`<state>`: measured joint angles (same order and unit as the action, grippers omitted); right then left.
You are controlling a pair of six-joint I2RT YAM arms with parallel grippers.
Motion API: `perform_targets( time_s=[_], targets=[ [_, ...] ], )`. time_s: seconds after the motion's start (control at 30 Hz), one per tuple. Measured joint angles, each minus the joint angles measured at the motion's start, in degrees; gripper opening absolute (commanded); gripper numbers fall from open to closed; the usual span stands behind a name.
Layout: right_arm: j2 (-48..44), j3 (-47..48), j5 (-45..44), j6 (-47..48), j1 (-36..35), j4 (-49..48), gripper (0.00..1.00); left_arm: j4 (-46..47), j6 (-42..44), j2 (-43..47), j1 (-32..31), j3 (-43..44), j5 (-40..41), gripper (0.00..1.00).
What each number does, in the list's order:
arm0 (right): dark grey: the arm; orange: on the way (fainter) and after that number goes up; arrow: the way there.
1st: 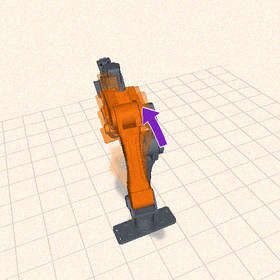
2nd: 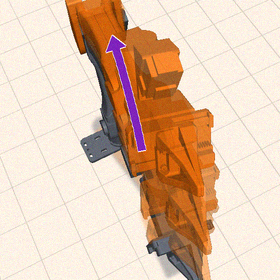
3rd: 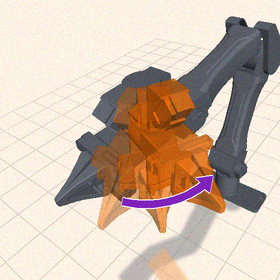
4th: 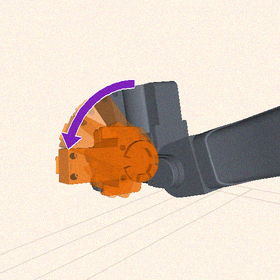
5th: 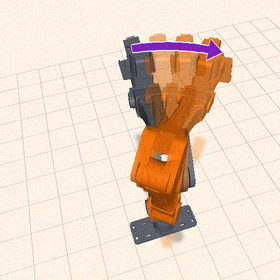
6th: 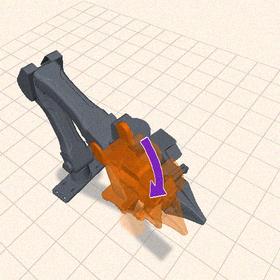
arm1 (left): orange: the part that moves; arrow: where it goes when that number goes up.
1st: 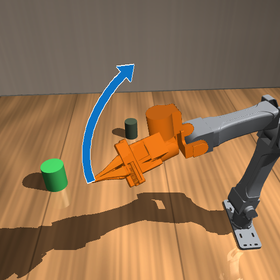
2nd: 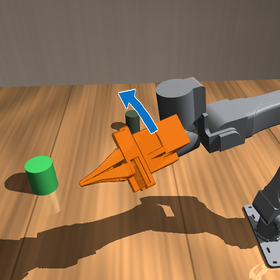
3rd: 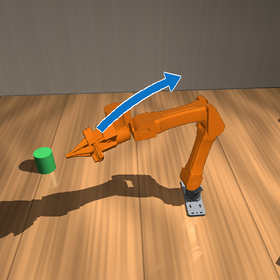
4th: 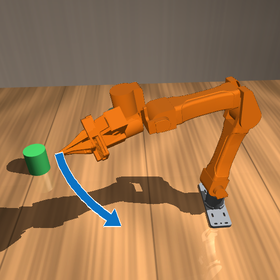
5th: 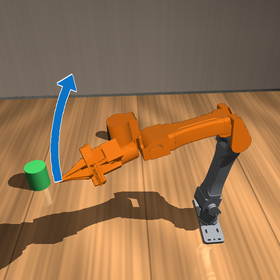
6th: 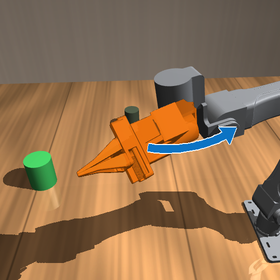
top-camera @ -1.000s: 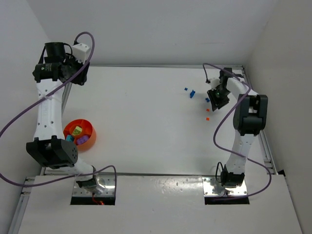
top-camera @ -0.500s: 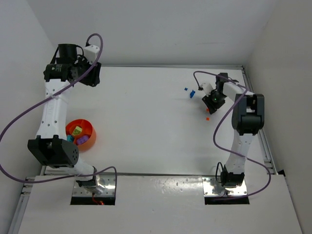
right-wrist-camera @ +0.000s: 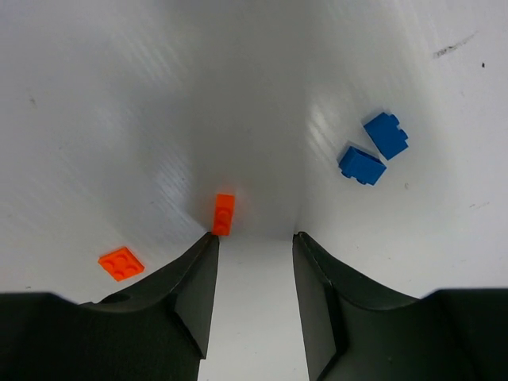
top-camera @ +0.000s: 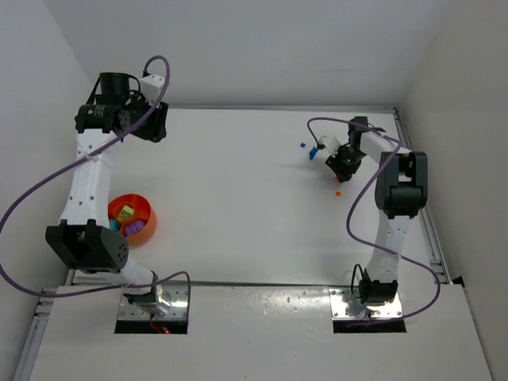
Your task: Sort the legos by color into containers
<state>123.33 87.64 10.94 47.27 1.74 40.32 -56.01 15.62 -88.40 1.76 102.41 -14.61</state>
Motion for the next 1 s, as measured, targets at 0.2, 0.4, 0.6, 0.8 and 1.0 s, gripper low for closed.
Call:
perform_targets(
  time_s=[0.2,0.4,0.6,0.8,1.0],
  targets=[
    [-1.2,-1.9,0.2,3.0,-0.9,-0.7,0.43,0.0,-0.7,-1.0,-0.8,-0.6,0.0,0.48],
    [-1.2,-1.9,1.0,3.8,-1.2,0.1,0.36,0.0,-1.2,-2.0,-1.8,-0.6,0.6,0.48],
    [-0.6,-0.9,1.7,3.7,-1.3,2.1,0.27,0.0,-1.3,-2.0,-2.6,-0.6,1.1,0.48],
    [-0.2,-0.5,2.1,3.4,-1.6,3.1,0.23,0.2,-1.6,-2.0,-2.6,-0.7,1.6,0.48],
    [0.3,0.4,2.6,2.0,-2.1,4.3,0.13,2.4,-3.6,-2.0,-2.6,-3.7,2.1,0.48]
  ],
)
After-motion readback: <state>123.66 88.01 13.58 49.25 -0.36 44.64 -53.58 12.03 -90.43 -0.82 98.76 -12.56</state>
